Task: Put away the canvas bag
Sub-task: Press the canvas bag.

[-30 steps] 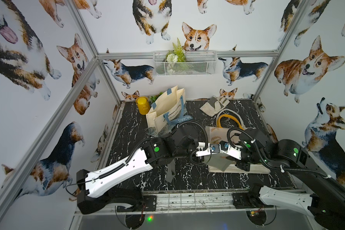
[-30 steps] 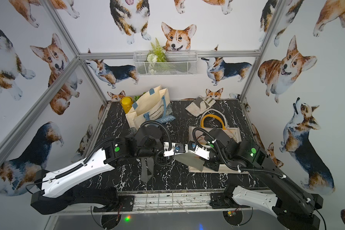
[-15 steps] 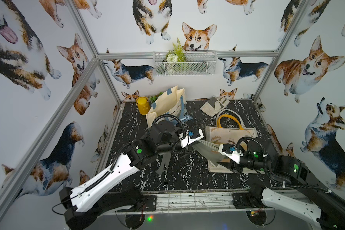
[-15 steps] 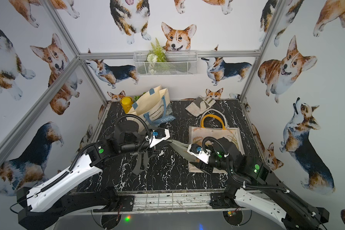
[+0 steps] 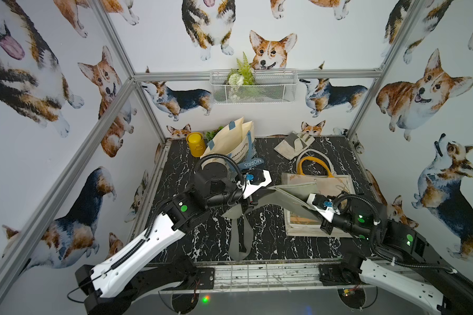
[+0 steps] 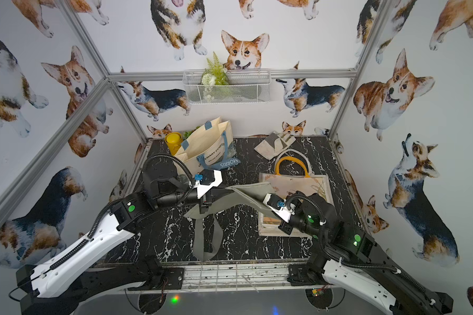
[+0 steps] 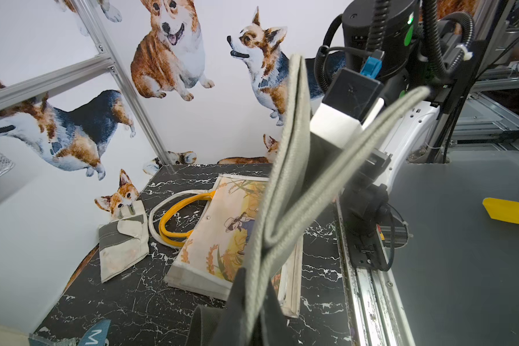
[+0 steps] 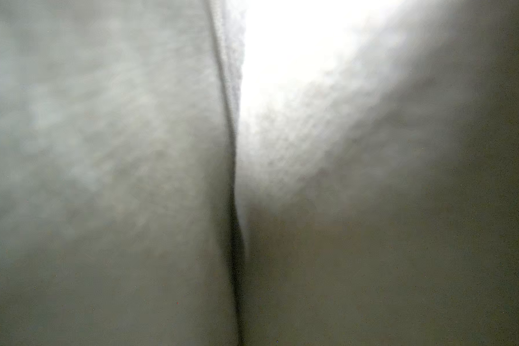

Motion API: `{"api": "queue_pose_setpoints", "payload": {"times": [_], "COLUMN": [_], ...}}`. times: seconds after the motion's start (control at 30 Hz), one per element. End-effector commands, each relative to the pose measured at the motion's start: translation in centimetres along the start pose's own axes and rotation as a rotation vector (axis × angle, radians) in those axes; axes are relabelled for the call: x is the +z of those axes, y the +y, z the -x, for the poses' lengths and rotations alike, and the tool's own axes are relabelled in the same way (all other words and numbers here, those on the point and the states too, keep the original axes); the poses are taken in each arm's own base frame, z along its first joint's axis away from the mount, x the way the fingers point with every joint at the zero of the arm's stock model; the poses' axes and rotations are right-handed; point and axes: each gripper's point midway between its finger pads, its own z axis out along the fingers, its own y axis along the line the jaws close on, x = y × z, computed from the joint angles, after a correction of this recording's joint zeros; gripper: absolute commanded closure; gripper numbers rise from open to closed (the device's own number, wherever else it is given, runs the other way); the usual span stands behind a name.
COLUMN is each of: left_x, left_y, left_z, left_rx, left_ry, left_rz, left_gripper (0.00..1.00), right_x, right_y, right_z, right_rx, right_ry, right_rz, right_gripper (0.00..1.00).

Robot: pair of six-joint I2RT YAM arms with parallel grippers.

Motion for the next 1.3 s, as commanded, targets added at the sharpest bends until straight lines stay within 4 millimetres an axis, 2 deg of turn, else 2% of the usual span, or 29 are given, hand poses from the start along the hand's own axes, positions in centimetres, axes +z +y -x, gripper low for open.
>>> {"api": "queue_pose_setpoints", "payload": {"times": [0.0,0.03,0.07,0.17,0.2,0.3,0.4,0.57,0.63,0.7,0.8,0.87,0.93,0.97,1.07,1.27], "left_x": [0.0,0.1,0.2,0.9,1.2,2.4,3.8,5.7,6.2,6.5,6.8,6.8,6.7,6.6,6.2,5.4], "left_y": [0.3,0.4,0.3,-0.3,-0.7,-2.2,-3.4,-4.0,-4.2,-4.3,-4.4,-4.3,-4.1,-4.0,-3.5,-2.6], "left_z": [0.0,-0.2,-0.1,0.2,0.4,1.1,1.5,2.2,2.7,3.0,2.7,2.5,2.6,2.8,3.4,4.9], "left_rx": [0.039,0.039,0.037,0.045,0.061,0.101,0.127,0.139,0.143,0.143,0.149,0.161,0.179,0.189,0.22,0.243], "left_ry": [0.005,0.015,0.018,0.034,0.041,0.065,0.083,0.082,0.069,0.06,0.068,0.064,0.051,0.046,0.03,-0.046], "left_rz": [0.014,0.014,0.009,-0.027,-0.044,-0.1,-0.157,-0.205,-0.231,-0.25,-0.258,-0.248,-0.234,-0.224,-0.191,-0.142], "left_gripper": [1.0,0.95,0.85,0.44,0.36,0.26,0.22,0.17,0.19,0.3,0.63,0.79,0.97,1.0,1.0,1.0], "right_x": [-1.1,-1.3,-1.4,-1.8,-1.9,-2.2,-2.2,-2.2,-2.2,-2.4,-2.7,-2.9,-2.9,-3.0,-3.2,-3.4], "right_y": [-0.3,-0.2,0.0,0.3,0.4,0.5,0.6,0.6,0.4,0.2,0.1,0.3,0.5,0.5,0.6,0.9], "right_z": [1.8,1.7,1.6,1.1,0.9,0.5,0.2,-0.3,-0.5,-0.6,0.0,0.2,-0.3,-0.5,-1.3,-3.0], "right_rx": [-0.017,-0.018,-0.017,-0.023,-0.027,-0.034,-0.044,-0.078,-0.092,-0.1,-0.06,-0.037,-0.019,-0.012,0.024,0.125], "right_ry": [-0.056,-0.045,-0.03,0.028,0.052,0.109,0.149,0.195,0.217,0.23,0.206,0.185,0.18,0.18,0.171,0.112], "right_rz": [-0.001,0.007,0.019,0.047,0.058,0.075,0.089,0.102,0.097,0.089,0.078,0.086,0.082,0.079,0.062,0.022], "right_gripper": [1.0,1.0,1.0,1.0,1.0,1.0,1.0,1.0,1.0,1.0,0.98,0.93,0.8,0.75,0.57,0.46]}}
